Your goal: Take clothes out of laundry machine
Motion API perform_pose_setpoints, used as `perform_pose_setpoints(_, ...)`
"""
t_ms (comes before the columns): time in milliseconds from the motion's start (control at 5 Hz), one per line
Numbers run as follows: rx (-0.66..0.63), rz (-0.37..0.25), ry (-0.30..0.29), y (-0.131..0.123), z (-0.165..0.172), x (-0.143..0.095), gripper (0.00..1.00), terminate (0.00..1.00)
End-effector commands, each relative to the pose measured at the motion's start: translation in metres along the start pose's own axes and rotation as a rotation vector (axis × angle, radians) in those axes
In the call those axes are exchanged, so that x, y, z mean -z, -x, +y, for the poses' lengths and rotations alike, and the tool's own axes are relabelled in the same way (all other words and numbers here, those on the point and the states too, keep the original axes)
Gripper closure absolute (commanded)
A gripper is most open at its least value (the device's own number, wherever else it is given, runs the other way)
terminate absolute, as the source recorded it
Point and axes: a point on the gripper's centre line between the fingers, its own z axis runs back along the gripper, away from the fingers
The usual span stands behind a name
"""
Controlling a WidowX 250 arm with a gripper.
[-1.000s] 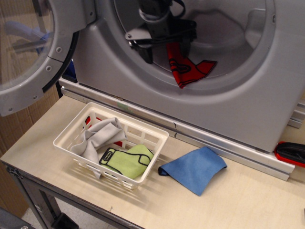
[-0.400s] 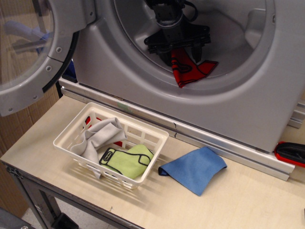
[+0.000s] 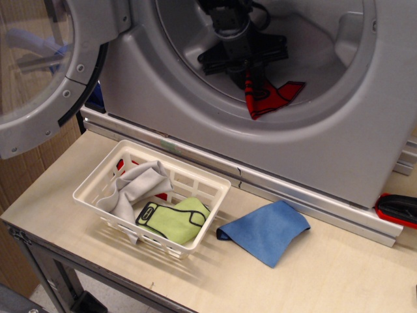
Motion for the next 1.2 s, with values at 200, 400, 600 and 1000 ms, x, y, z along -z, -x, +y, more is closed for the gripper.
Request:
perform_pose_setpoints(200,-0.142,-0.021,-0.216,0.029,0.052,-0.081,1.00,0.00)
perform_pose_setpoints(400,-0.202,0.041,-0.255,0.058,0.080,-0.091,1.00,0.00)
perform_pose_setpoints(600,-0.189,0.133,-0.332,0.087,0.104,-0.090,1.00,0.00)
perform_pose_setpoints(1000,-0.163,0.235,-0.404,0.112,0.111,-0.061,1.00,0.00)
